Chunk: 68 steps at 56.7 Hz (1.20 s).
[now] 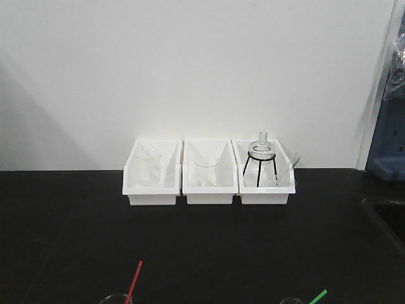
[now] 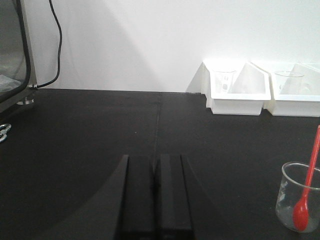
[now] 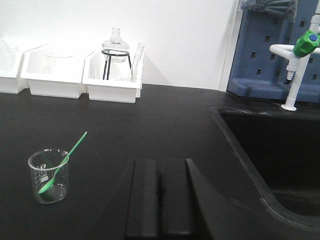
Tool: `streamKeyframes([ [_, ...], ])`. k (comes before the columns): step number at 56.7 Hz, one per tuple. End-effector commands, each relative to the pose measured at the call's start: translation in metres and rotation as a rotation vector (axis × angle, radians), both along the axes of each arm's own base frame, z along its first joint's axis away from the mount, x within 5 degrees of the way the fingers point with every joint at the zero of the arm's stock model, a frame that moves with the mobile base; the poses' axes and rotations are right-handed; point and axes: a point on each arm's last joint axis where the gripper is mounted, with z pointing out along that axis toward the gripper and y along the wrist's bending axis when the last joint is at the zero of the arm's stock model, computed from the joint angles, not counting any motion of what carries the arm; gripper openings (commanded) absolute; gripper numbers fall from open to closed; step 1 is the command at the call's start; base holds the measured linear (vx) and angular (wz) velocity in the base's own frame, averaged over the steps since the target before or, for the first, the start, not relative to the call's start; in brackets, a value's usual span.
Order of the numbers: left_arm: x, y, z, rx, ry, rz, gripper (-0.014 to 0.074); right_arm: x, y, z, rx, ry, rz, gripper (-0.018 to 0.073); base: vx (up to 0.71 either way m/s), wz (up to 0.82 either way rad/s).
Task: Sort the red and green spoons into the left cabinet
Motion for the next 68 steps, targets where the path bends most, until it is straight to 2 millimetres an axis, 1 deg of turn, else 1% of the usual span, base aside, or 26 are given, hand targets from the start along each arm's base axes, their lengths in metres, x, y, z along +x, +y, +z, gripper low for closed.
streamKeyframes([
  [1, -0.0018, -0.0004, 0.0095, -0.001, -0.11, -0.004, -0.0006, -0.0004, 0.0009, 0.0047, -0.008, -0.084, 0.01, -0.0009, 0.0, 0.0],
  [68, -0.0018, -0.0004, 0.0095, -0.001, -0.109, -0.004, -0.0006, -0.0004, 0.0009, 0.0049, -0.009, -0.086, 0.01, -0.0009, 0.0, 0.0],
])
